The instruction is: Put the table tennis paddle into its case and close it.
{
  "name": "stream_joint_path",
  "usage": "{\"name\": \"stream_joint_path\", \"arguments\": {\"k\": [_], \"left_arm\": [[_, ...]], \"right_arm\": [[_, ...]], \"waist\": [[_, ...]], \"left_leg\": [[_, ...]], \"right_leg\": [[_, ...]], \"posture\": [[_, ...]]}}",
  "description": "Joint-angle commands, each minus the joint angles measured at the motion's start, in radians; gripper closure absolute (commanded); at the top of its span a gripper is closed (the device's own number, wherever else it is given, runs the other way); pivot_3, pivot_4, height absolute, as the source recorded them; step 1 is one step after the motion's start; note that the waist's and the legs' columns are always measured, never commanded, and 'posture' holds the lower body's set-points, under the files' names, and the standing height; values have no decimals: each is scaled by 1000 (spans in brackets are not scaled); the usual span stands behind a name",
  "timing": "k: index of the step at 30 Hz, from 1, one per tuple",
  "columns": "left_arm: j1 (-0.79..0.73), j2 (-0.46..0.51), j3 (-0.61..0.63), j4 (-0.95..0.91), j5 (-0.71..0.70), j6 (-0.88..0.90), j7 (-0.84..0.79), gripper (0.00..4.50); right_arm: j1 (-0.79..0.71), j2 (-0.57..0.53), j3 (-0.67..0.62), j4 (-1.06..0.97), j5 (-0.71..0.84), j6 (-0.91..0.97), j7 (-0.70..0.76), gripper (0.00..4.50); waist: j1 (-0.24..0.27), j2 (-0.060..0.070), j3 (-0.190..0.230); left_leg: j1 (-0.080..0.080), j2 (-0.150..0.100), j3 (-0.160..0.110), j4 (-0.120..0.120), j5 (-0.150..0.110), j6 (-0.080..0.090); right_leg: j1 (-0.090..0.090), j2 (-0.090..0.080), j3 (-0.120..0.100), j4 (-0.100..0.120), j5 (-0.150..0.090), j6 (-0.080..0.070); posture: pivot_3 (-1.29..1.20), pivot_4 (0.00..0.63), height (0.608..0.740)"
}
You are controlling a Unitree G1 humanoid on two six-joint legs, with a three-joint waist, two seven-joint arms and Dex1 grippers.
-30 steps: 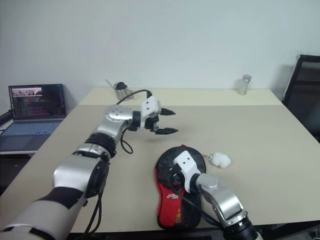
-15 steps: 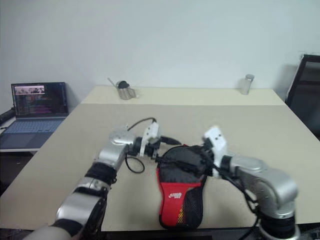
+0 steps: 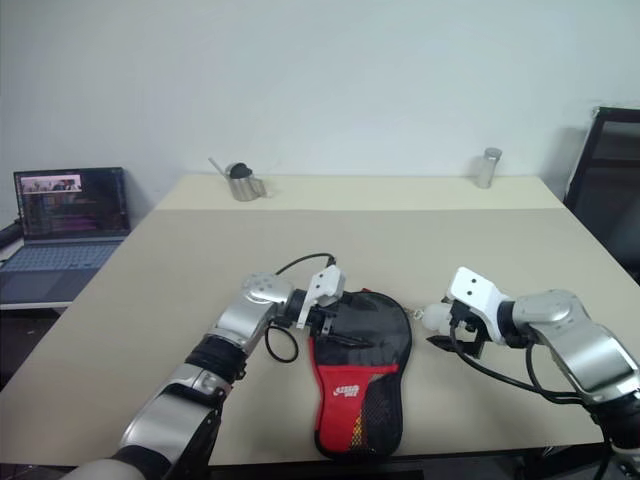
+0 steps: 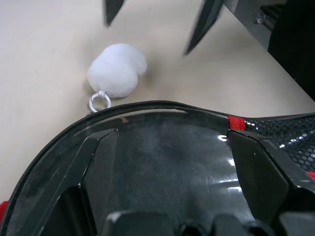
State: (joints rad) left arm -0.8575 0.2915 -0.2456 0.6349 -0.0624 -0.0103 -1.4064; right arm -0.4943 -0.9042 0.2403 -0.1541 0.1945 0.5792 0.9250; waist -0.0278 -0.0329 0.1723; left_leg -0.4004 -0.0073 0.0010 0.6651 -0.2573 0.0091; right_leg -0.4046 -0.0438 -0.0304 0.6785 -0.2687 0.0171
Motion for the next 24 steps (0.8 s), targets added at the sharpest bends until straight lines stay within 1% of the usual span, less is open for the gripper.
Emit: {"name": "stream_joint_path", "arguments": {"k": [1,6,10,13,21,23,24], "left_arm": [[-11,4,-4,-34,-7,-4,4,647],[-5,16,-7,-45,-7,2,5,647],[-10,22,-6,-38,-5,0,12,647],[-10,26,-8,-34,-2,-4,14,601],[-26,-4,-23,22,4,-4,9,601],[-30,-12,-44,72,26,-32,6,601],[-30,-15,-55,96,37,-47,4,601]], "right_arm": [[-58,59,19,102,-50,-62,1,0],[-124,118,51,278,-131,-120,1,0],[-163,135,74,377,-189,-167,19,0],[-176,144,70,413,-209,-188,24,598],[-169,155,56,396,-225,-184,48,3305],[-162,156,55,378,-225,-178,50,3835],[-158,155,55,370,-226,-176,50,4006]], "waist": [[2,0,0],[5,0,0],[5,1,1],[5,1,1],[5,1,1],[4,1,1],[4,1,1]], "left_leg": [[0,0,0,0,0,0],[0,-1,1,0,0,0],[0,-1,1,0,0,0],[0,-1,1,0,0,0],[0,-1,1,0,0,0],[0,-1,2,0,0,0],[0,-1,2,0,0,0]], "right_leg": [[0,0,1,0,0,0],[0,-1,1,0,0,0],[0,-1,2,0,0,0],[0,-1,2,0,0,0],[0,-1,3,0,0,0],[0,-1,3,0,0,0],[0,-1,3,0,0,0]], "posture": [[0,150,740],[0,150,740],[0,150,740],[0,150,740],[0,150,740],[0,150,740],[0,150,740]]}}
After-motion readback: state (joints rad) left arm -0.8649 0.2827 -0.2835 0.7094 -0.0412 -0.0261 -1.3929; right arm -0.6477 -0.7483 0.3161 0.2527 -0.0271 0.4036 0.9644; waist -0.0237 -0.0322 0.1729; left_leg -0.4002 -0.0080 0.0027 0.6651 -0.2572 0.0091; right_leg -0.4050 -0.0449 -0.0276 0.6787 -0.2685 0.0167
